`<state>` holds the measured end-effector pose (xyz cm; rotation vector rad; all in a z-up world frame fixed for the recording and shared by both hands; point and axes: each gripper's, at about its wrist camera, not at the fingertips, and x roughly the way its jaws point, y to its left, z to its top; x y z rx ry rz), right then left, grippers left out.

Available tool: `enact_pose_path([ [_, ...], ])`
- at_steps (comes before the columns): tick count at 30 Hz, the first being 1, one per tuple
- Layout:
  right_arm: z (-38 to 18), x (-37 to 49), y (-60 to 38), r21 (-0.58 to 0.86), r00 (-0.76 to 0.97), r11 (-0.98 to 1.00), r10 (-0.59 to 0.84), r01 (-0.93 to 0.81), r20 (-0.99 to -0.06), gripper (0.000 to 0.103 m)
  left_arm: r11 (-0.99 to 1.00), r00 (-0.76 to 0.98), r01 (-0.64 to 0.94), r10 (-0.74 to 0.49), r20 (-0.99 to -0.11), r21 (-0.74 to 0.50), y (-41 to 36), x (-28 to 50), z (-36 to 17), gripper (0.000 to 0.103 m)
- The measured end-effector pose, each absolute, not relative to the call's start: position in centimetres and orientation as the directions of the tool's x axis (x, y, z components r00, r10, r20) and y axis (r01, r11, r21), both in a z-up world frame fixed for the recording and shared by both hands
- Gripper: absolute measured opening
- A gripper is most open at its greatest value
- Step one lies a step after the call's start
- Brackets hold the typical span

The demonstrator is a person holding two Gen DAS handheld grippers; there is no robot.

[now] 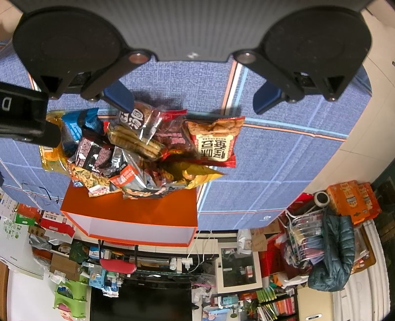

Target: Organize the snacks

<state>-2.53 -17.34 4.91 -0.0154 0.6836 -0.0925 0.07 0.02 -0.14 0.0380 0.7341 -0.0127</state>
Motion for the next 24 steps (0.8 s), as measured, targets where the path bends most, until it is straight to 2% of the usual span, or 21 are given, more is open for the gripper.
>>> enact_pose_path([
  [11, 5.0, -2.5, -17.6, -0.038, 0.773, 0.996, -0.089, 0.085, -0.628, 0.095, 0.999, 0.752, 0.021, 0.008, -0.659, 0.036, 0.0, 0.1, -0.1, 0.102],
  [15, 5.9, -3.0, -18.2, -0.003, 0.807, 0.997, -0.063, 0.076, -0.587, 0.096, 0.999, 0.758, 0.026, 0.008, -0.652, 0.042, 0.3, 0.0, 0.1, 0.102],
  [17, 7.5, -4.5, -19.5, 0.018, 0.871, 0.998, -0.041, 0.057, -0.49, 0.096, 0.999, 0.777, 0.016, 0.018, -0.629, 0.048, 1.0, 0.0, 0.6, 0.102],
  [21, 9.4, -8.0, -22.7, -0.071, 0.956, 0.994, -0.099, 0.082, -0.276, 0.096, 0.994, 0.845, 0.036, 0.027, -0.534, 0.107, 3.4, -0.4, 2.1, 0.102],
  [24, 8.5, -8.9, -25.8, -0.058, 0.973, 0.993, -0.11, 0.1, -0.203, 0.096, 0.993, 0.85, 0.02, 0.044, -0.526, 0.114, 5.2, 0.6, 2.6, 0.103],
])
